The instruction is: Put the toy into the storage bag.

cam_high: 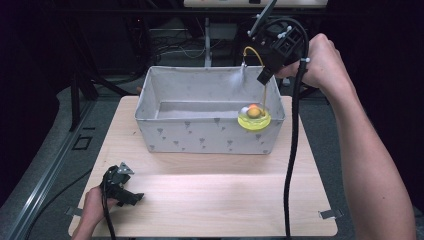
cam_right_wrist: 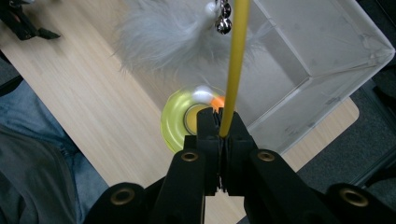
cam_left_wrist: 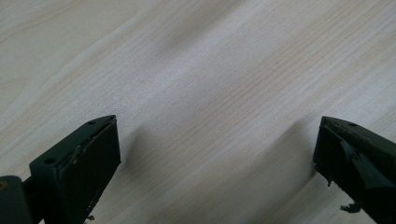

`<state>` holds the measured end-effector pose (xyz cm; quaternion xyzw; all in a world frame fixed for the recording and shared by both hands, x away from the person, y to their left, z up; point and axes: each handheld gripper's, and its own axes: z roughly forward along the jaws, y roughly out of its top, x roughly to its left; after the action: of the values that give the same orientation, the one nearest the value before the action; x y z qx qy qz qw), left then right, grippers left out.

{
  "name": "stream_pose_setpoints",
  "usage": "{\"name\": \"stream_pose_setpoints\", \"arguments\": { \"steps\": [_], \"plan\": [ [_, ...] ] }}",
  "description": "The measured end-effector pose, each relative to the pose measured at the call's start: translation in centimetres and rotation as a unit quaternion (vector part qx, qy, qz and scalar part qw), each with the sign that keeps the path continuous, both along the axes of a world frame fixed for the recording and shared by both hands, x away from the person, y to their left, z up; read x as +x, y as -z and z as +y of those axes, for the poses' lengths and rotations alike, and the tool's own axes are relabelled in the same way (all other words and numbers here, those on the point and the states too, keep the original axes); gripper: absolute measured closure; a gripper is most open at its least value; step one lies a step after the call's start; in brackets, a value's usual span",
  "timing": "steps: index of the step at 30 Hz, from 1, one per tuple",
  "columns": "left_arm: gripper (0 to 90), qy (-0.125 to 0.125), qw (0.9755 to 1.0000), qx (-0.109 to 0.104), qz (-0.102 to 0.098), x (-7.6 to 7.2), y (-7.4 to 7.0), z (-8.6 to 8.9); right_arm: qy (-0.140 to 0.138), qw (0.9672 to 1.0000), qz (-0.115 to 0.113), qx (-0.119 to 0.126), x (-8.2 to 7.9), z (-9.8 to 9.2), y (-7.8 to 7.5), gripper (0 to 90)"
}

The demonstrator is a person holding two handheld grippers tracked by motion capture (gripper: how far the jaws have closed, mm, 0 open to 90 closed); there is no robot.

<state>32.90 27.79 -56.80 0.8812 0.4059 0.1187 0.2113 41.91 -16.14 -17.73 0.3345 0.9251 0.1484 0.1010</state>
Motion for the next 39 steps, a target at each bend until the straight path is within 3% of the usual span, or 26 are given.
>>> {"name": "stream_pose_setpoints", "arguments": {
  "steps": [11,19,39],
  "plan": [
    [0.7,0.001,1.0,0.0,0.001,0.0,0.0,0.0,0.02,0.9996,-0.014,0.012,1.0,-0.6,-1.5,87.9],
    [0.7,0.001,1.0,0.001,0.0,0.0,0.0,0.0,0.041,0.999,-0.019,0.006,2.0,-0.8,-1.8,87.9],
    [0.7,0.002,1.0,-0.001,-0.001,0.0,0.0,0.0,0.082,0.996,-0.035,0.005,5.6,-1.5,0.5,87.9]
  ]
}}
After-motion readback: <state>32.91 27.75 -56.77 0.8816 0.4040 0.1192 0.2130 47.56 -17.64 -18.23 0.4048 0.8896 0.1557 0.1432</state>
